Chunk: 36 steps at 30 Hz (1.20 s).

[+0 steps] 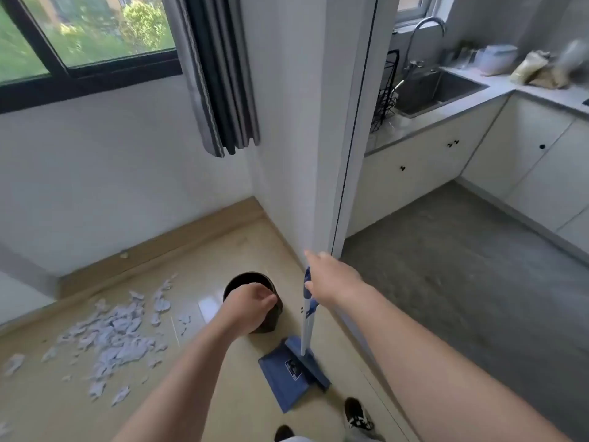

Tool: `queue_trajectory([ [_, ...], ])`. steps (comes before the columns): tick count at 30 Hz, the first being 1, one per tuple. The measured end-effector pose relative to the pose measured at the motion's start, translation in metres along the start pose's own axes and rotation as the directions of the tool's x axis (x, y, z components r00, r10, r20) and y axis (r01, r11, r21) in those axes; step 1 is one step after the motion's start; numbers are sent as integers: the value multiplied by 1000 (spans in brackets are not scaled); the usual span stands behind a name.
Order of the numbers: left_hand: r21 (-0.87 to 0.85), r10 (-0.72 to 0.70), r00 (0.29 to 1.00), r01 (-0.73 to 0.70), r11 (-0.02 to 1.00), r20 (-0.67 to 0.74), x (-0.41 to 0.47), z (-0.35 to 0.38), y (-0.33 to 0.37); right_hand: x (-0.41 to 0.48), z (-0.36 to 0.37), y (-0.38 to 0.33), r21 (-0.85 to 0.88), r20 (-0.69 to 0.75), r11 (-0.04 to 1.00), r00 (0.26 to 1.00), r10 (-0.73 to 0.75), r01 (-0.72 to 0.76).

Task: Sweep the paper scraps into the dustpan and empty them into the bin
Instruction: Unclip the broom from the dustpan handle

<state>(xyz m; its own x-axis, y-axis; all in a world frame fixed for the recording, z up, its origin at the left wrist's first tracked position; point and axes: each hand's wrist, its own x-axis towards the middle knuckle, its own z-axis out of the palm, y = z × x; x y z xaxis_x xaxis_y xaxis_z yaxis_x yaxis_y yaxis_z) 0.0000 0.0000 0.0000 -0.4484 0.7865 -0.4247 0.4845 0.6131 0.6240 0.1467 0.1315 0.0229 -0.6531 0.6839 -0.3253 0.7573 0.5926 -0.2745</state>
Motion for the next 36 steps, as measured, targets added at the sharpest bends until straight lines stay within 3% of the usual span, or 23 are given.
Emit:
queue_trajectory([
  [4,-30,-69,996,68,997,-53,9,4,5,27,2,12,-91,109,993,992,-66,76],
  [8,-133,-182,978,168,977,-100,7,15,6,47,3,24,-32,229,977,953,-199,211],
  [16,-214,-408,905,377,901,-119,-22,53,-2,56,17,29,71,332,887,828,-452,456],
  [23,-301,-562,825,553,777,66,-64,74,-25,25,21,-26,63,235,754,724,-648,654],
  [28,-554,-559,802,569,608,211,-86,77,-29,-5,7,-75,-2,151,660,653,-742,751],
  [33,-650,-588,782,558,516,204,-92,75,-42,-29,-7,-106,6,45,634,633,-773,773],
  [36,-681,-630,751,566,464,196,-94,73,-60,-40,-12,-118,54,-29,666,668,-744,744],
])
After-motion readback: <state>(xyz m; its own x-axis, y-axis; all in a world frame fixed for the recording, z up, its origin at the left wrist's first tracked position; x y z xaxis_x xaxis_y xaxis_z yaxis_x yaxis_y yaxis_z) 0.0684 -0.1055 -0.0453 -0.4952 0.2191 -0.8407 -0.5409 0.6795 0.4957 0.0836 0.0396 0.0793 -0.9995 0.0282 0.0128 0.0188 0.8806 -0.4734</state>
